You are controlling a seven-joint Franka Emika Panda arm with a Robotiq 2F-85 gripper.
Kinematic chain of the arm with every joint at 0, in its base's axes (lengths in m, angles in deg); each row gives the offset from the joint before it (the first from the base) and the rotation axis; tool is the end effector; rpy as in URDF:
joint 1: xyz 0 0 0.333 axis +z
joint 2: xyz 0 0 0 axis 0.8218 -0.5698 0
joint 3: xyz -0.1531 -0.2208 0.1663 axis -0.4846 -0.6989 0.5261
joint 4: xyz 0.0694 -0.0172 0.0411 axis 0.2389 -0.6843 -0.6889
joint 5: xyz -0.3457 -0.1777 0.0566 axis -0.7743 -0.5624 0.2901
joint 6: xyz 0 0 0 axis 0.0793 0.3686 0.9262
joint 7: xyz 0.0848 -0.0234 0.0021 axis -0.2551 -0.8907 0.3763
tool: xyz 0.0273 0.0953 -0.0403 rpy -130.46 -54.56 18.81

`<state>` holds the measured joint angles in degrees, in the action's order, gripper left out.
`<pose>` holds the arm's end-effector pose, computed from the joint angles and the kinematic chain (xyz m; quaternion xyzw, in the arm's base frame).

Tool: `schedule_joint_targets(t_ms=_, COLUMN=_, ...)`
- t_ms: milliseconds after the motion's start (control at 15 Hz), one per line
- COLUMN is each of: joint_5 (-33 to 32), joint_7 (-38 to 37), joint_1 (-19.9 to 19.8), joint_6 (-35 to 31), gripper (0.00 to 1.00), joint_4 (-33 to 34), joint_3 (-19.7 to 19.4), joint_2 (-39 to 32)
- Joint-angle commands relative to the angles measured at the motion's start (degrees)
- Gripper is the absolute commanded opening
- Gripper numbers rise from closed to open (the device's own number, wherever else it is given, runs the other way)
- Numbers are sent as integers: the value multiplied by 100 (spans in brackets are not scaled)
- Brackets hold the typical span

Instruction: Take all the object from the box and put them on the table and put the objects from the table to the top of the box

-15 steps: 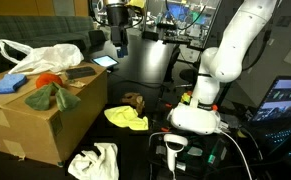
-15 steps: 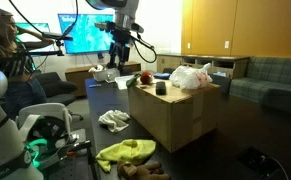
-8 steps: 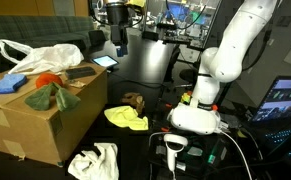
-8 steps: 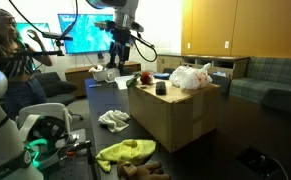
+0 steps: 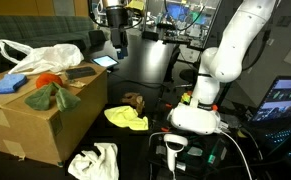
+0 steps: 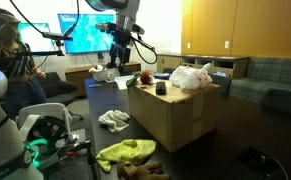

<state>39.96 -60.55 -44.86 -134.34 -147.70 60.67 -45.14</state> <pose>0.4321 0.1520 0.4704 -0.9834 -0.1158 0.1269 0.0578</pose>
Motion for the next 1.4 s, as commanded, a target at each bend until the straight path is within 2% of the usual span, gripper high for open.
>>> schedule_joint_targets(t_ms=0, joint_5=-314, joint_7=37, joint_1=-79, joint_6=-147, gripper=100, joint_4=188, joint_3=113, joint_2=-175)
schedule_joint_targets(t_ms=667, joint_5=-1692, joint_7=73, joint_1=-64, joint_6=-1461, gripper=100, joint_4=556, joint_3=233, joint_2=-1102)
schedule_joint_targets(t_ms=1067, joint_5=-2311, joint_7=296, joint_1=-55, joint_6=-1647, gripper=100, joint_4=1006, joint_3=203, joint_2=-1640)
schedule_joint_targets(t_ms=1333, joint_5=-2748, joint_7=653, joint_1=-7, joint_6=-1673, gripper=100, joint_4=1142, joint_3=236, joint_2=-1752)
